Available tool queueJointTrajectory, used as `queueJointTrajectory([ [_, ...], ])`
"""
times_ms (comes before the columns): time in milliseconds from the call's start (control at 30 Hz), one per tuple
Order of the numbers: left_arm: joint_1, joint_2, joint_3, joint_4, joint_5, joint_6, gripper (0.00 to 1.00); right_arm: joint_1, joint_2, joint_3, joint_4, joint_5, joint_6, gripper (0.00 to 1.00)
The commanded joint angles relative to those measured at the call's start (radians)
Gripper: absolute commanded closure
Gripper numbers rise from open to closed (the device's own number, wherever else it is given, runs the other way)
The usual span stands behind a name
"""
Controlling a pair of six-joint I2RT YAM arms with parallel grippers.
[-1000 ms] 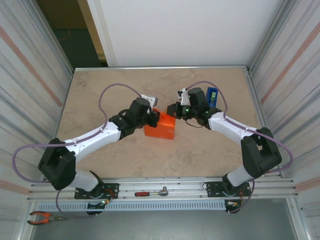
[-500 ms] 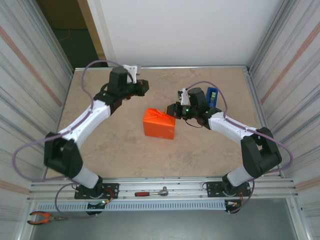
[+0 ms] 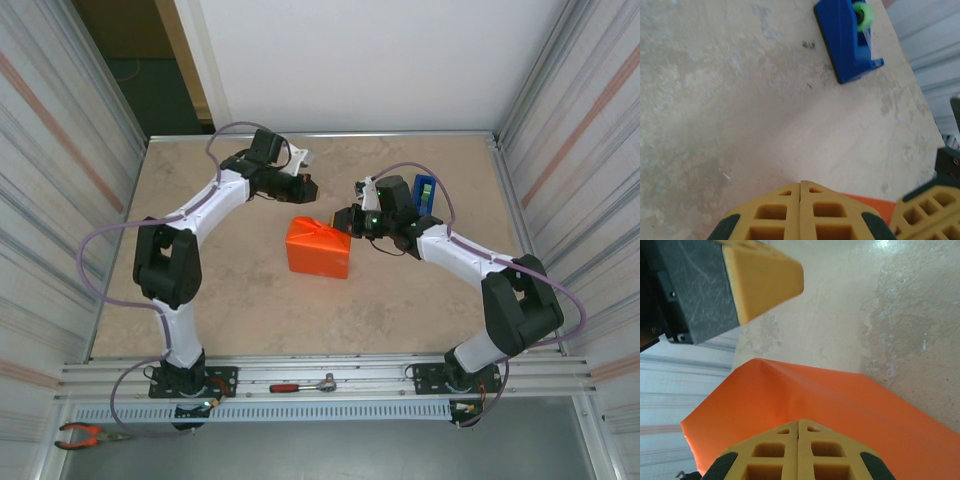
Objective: Wrap the gift box in paper
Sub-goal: Fold the wrapping paper for the gift box.
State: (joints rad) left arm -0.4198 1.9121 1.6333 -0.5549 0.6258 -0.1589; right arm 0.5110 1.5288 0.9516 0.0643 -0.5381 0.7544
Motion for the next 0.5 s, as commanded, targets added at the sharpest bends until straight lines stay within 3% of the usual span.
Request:
queueJointTrajectory([
  [0,-0.003,0.016,0.041,-0.119,0.087,0.081,1.0,0.018,0.064,-0.089,-0.29,0.04,0.003,1.0],
  [467,-0.02,0.053,0.112,-0.333,0.174,0.22,1.0,0.018,0.062,-0.087,-0.293,0.047,0.003,1.0],
])
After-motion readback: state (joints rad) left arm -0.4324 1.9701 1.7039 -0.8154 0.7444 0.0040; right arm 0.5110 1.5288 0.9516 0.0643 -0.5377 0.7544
